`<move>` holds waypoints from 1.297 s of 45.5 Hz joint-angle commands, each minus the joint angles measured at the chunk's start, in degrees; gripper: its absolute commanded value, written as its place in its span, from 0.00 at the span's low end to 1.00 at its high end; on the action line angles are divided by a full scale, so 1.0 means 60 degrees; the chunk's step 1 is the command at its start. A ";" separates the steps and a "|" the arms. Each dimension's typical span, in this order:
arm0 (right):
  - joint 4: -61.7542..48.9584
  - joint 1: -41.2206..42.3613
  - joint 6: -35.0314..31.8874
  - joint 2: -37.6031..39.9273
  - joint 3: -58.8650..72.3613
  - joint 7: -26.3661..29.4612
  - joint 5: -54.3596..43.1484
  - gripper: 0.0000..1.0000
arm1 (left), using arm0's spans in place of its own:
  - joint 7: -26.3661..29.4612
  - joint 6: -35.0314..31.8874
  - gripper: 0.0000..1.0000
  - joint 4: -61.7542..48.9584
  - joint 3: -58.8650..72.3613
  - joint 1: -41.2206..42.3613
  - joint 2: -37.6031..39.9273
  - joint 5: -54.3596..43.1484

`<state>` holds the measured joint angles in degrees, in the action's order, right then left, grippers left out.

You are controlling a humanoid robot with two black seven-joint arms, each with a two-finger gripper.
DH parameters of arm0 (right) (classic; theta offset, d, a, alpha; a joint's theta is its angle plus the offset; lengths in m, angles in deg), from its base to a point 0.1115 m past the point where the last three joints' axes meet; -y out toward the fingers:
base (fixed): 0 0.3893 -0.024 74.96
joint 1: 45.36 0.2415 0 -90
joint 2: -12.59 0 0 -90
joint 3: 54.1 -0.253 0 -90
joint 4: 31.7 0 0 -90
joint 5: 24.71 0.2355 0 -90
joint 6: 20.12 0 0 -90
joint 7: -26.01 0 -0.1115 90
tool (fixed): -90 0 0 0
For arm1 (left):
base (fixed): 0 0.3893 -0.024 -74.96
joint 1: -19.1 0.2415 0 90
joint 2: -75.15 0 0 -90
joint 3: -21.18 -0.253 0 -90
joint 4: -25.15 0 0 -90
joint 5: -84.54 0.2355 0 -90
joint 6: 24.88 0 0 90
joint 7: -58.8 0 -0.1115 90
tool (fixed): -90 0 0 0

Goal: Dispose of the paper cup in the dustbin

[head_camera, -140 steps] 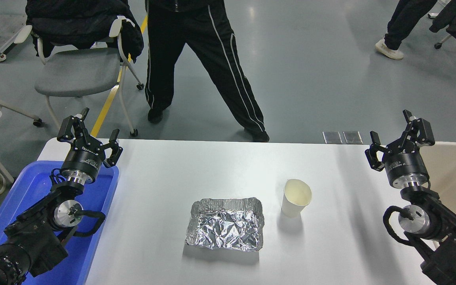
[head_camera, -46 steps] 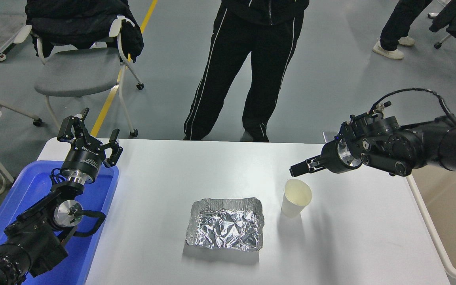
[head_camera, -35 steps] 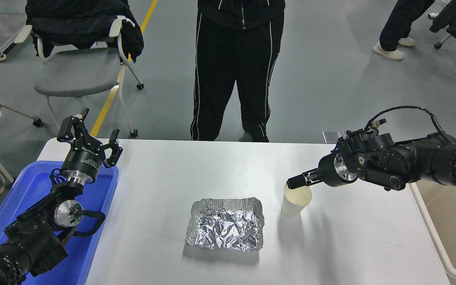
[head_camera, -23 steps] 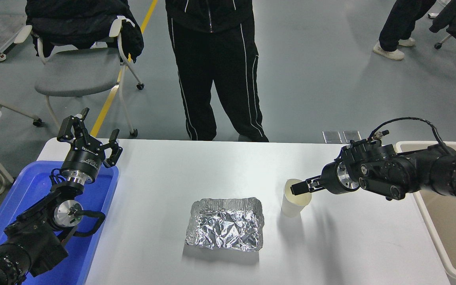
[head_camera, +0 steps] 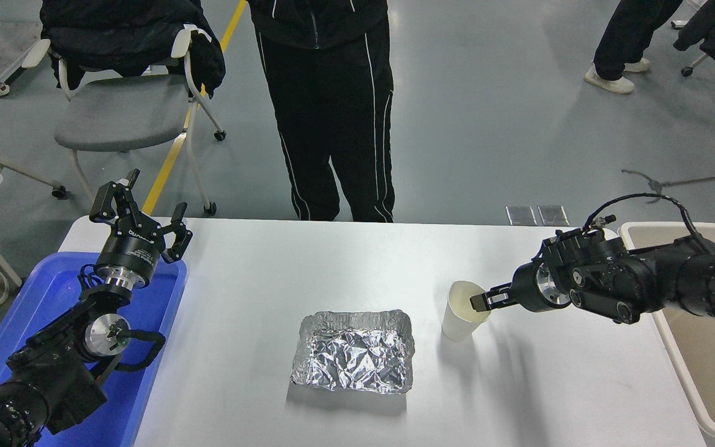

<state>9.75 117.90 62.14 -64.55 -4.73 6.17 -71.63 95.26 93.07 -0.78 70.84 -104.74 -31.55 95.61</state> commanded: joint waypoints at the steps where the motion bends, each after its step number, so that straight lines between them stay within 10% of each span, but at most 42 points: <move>1: 0.0005 -0.0125 0.0000 -0.0005 0.0092 -0.0018 -0.0003 0.00 | 0.0003 0.0000 1.00 0.0000 0.0000 0.0000 0.0000 0.0000; 59: 0.0665 0.0300 -0.1933 0.3085 -0.6602 -0.0765 0.3248 0.00 | 0.0003 0.0000 1.00 0.0000 0.0000 0.0000 0.0000 0.0000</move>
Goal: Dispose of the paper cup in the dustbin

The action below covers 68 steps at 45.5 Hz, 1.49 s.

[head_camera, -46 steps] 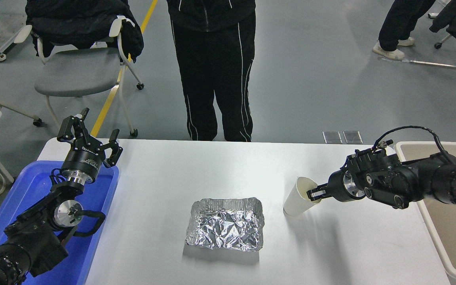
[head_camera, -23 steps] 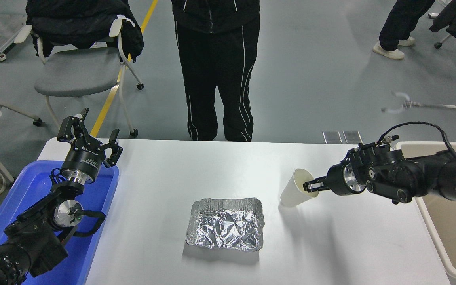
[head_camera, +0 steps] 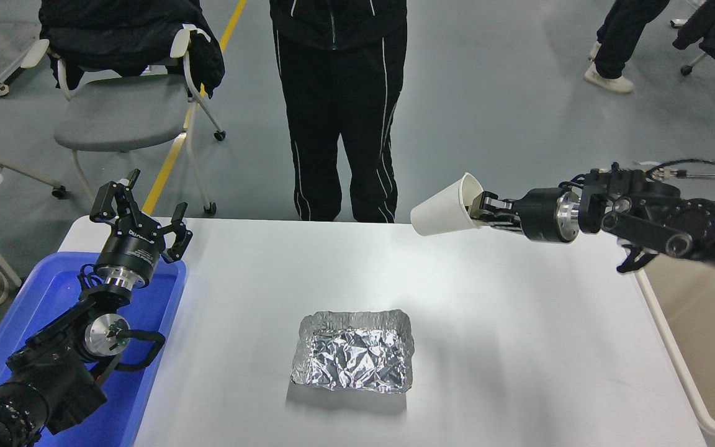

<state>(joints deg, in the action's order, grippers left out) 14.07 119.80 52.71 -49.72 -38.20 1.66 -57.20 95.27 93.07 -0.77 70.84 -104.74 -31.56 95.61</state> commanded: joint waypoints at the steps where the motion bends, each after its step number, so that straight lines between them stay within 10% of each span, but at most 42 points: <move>1: -0.0056 -0.0017 -0.0348 0.0673 -0.1038 -0.0013 0.0932 0.00 | -0.0013 0.0000 1.00 -0.0001 0.0000 0.0000 0.0001 0.0000; 31: -0.2734 -0.0163 -0.0230 0.2358 -0.0995 0.0265 0.4096 0.00 | -0.0013 0.0000 1.00 -0.0001 0.0000 0.0000 0.0001 0.0000; 50: -0.7671 -0.2052 -0.0201 0.2050 -0.0980 0.1876 0.4024 0.00 | 0.0002 0.0000 1.00 -0.0001 0.0000 0.0000 0.0001 0.0000; 68: -0.8347 -0.4352 0.0691 0.1832 -0.0731 0.3545 0.3233 0.00 | 0.0002 0.0000 1.00 -0.0001 0.0000 0.0000 0.0001 0.0000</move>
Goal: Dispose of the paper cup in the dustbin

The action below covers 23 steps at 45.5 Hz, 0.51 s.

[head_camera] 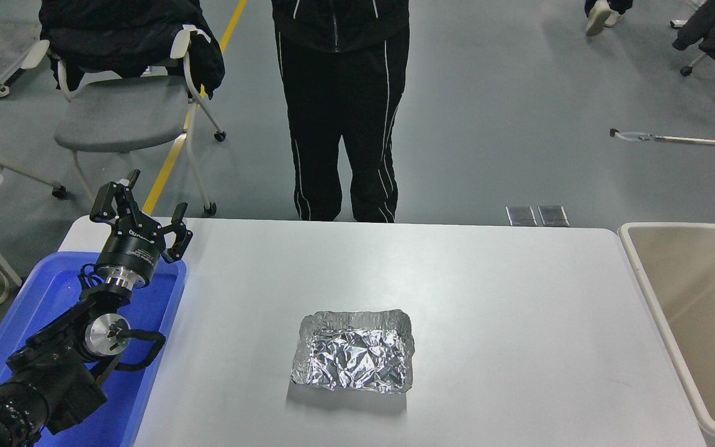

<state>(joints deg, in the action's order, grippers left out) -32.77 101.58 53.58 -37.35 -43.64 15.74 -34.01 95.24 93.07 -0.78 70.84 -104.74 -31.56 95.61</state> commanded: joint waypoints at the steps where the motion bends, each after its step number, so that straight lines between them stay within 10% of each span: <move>1: -0.0540 -0.1402 0.0665 -0.0332 0.0161 0.1330 -0.0749 0.00 | -0.0008 0.0000 1.00 0.0000 0.0000 0.0000 0.0001 0.0000; 23: -0.0554 -0.2385 0.2525 -0.2221 0.0147 0.2650 -0.0882 0.00 | -0.0008 0.0000 1.00 0.0000 0.0000 0.0000 0.0001 0.0000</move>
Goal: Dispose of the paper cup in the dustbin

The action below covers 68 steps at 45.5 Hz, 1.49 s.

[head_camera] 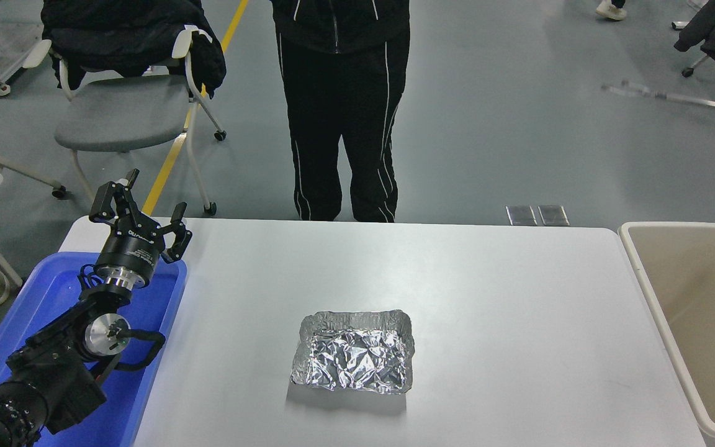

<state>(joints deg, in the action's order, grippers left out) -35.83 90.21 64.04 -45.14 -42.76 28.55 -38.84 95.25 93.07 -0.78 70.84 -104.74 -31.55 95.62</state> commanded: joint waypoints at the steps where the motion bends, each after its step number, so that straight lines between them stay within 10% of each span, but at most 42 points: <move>1: -0.0045 -0.0534 0.0841 -0.0996 0.0000 0.0515 -0.0077 0.00 | 0.0004 0.0000 1.00 0.0000 0.0000 0.0000 0.0000 -0.0001; 37: -0.0059 -0.1003 0.1177 -0.1656 -0.0073 0.0471 0.0069 0.00 | 0.0004 0.0000 1.00 0.0000 0.0000 0.0000 0.0000 -0.0001; 46: -0.0030 -0.0901 0.2877 -0.1890 0.0074 0.0413 0.0069 0.95 | 0.0004 0.0000 1.00 0.0000 0.0000 0.0000 0.0000 -0.0001; 68: 0.0921 0.1265 0.2556 -0.1102 -0.3745 0.0442 0.0113 0.99 | 0.0004 0.0000 1.00 0.0000 0.0000 0.0000 0.0000 -0.0001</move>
<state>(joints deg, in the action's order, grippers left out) -34.06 88.78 80.51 -56.59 -48.80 31.10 -38.29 95.27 93.07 -0.78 70.84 -104.74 -31.55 95.62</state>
